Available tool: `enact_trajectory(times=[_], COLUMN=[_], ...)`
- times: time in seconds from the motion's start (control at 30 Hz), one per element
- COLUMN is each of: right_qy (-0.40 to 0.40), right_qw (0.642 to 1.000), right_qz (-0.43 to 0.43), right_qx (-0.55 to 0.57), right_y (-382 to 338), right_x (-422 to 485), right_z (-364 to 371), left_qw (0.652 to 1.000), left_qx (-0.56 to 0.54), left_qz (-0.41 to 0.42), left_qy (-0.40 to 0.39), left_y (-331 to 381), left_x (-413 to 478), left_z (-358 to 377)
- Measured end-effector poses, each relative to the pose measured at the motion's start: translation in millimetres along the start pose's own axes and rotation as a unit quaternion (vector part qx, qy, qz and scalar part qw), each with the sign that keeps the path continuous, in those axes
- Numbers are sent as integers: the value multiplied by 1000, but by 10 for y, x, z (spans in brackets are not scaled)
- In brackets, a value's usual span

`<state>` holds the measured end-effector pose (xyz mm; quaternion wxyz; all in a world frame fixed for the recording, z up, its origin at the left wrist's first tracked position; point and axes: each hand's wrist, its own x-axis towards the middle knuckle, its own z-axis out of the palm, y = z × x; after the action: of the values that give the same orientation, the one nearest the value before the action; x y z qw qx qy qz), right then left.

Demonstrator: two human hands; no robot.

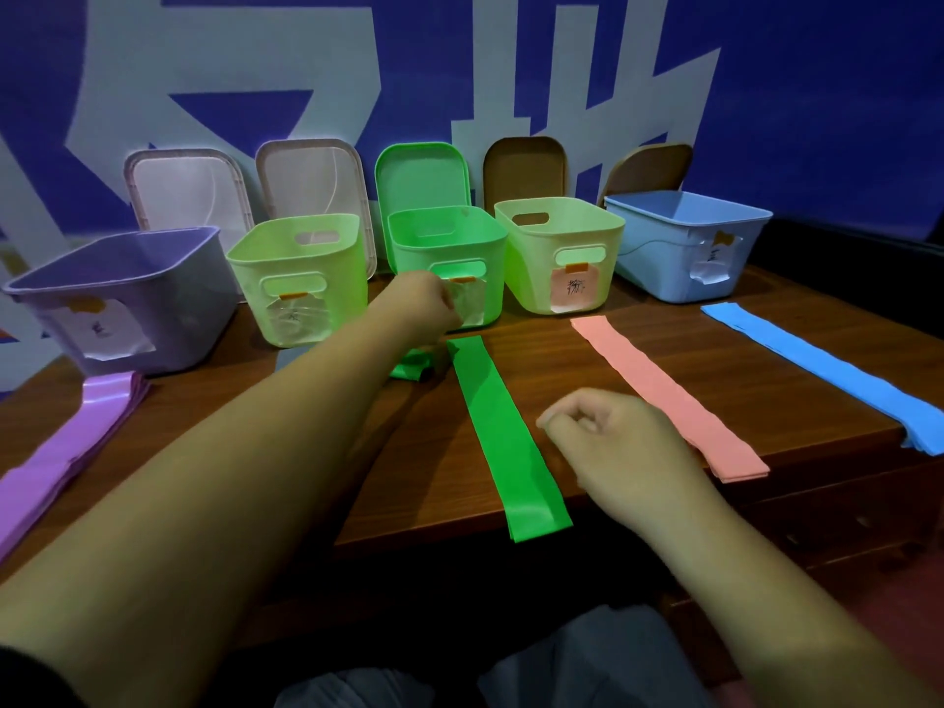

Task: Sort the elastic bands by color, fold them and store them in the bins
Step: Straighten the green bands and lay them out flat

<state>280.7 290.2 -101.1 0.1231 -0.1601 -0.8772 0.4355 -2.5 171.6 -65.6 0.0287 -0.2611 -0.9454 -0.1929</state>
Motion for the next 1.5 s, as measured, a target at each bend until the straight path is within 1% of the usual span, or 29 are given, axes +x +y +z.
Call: enact_trajectory(times=[0.17,0.27,0.33,0.5,0.7,0.8,0.93,1.07,1.23,1.37,1.5], right_qy=[-7,-12,-32,-74,-113,-117,-121,-120,-130,-141,-144], right_qw=[999,996,993,983,967,966,963,966,955,957,964], right_qz=[-44,-70,-80,-99,-136,-156,-175,-180,-215,-220,-210], right_qx=[-27,-50,-78,-136,-184,-173,-164,-142,-160,-123,-83], right_y=[-242,-357,-446,-651,-692,-602,-508,-452,-434,-413,-412], right_x=[439,729,928,1429,1904,1973,2029,2073,2081,2046,2000], right_z=[89,175,219,404,642,747,763,763,815,828,822], left_qw=[995,992,991,988,991,990,993,991,988,983,977], left_qx=[1,27,37,7,17,-4,-23,-23,-48,-86,-91], left_qz=[50,66,65,55,77,82,95,128,149,164,189], left_qy=[-89,-108,-114,-143,-108,-114,-64,-33,16,15,28], left_y=[-258,-432,-543,-726,-855,-884,-932,-936,-934,-924,-920], left_x=[-216,-311,-345,-319,-234,-254,-249,-255,-280,-342,-393], left_z=[-309,-412,-440,-415,-363,-338,-310,-323,-292,-305,-332])
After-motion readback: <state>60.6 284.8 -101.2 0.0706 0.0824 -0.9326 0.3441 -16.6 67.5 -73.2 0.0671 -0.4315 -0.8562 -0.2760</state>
